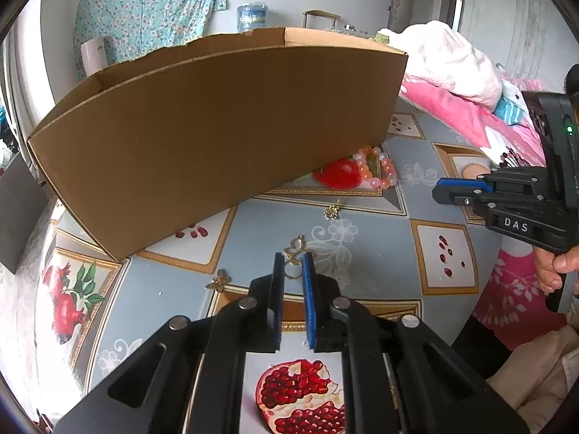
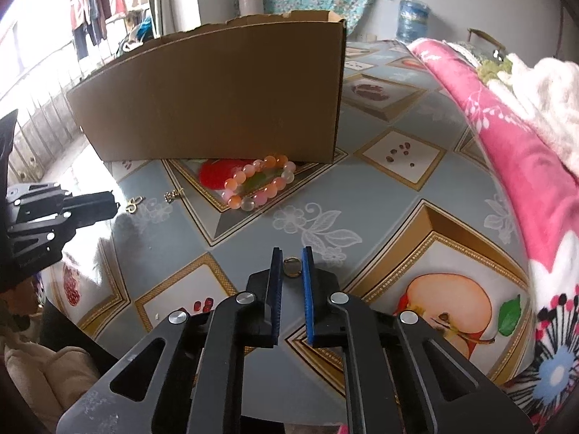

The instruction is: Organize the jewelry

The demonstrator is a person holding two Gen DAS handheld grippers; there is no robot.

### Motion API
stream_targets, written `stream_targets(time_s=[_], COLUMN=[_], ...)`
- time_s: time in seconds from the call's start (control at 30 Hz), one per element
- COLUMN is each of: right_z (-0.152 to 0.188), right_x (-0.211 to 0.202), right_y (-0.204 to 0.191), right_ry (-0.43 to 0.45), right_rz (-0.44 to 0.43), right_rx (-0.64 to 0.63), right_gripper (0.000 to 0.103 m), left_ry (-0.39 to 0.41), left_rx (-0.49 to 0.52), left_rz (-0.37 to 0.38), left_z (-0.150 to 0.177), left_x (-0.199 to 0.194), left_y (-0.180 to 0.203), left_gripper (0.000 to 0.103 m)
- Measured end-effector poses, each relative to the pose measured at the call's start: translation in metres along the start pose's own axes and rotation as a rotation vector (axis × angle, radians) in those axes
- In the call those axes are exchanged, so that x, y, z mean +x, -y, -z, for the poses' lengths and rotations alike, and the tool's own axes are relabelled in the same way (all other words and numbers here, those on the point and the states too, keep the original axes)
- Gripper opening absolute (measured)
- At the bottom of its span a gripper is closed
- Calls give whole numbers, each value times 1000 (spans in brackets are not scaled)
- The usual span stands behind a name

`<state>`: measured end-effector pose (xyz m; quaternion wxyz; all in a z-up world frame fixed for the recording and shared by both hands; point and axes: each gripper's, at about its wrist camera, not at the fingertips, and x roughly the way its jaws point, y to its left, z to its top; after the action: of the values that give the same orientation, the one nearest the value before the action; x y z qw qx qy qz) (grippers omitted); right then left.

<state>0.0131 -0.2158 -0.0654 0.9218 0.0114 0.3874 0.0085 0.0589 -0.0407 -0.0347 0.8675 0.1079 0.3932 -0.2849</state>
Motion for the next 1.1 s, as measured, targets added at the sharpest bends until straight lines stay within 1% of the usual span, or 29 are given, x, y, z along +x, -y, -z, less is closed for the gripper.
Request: stream_targets(time_s=[0.17,0.5,0.67,0.77,0.83,0.87,0.9,1.03,1.1], right_z=[1,-10,-20,-21,-17,-15,-12,-3,0], right_x=[-4,-35,-54,-49,-37,-32,-28,-11,-4], right_y=[3,5,6,3,1,0,-1,-8,-12], right_ry=[10,106,155,122,75,66,59,6,-9], right_rz=[-16,-53,-67,-84,-73,-68,-63,-21,14], right_rx=[16,39,49,45,60,66,69,67,51], right_gripper=[0,0,0,1,16,28,30,30,26], left_ry=[33,78,122,141,141,138,131,117,116], left_rx=[0,-11,-16,-18,-25,-29,-33,-32,-35], left_rz=[-12,-35,-42,-46,-42,-39,-35,-25,-22], left_z=[-2,-1,-7,-8,-7,-7,-6,-4,-4], left_x=[-13,-36,-51,-55,-55,-54,-52,-47,-46], left_y=[-1,-3,-6,-7,-8,-8,-8,-8,-9], left_gripper=[9,9,9,9,9,9,9,9,9])
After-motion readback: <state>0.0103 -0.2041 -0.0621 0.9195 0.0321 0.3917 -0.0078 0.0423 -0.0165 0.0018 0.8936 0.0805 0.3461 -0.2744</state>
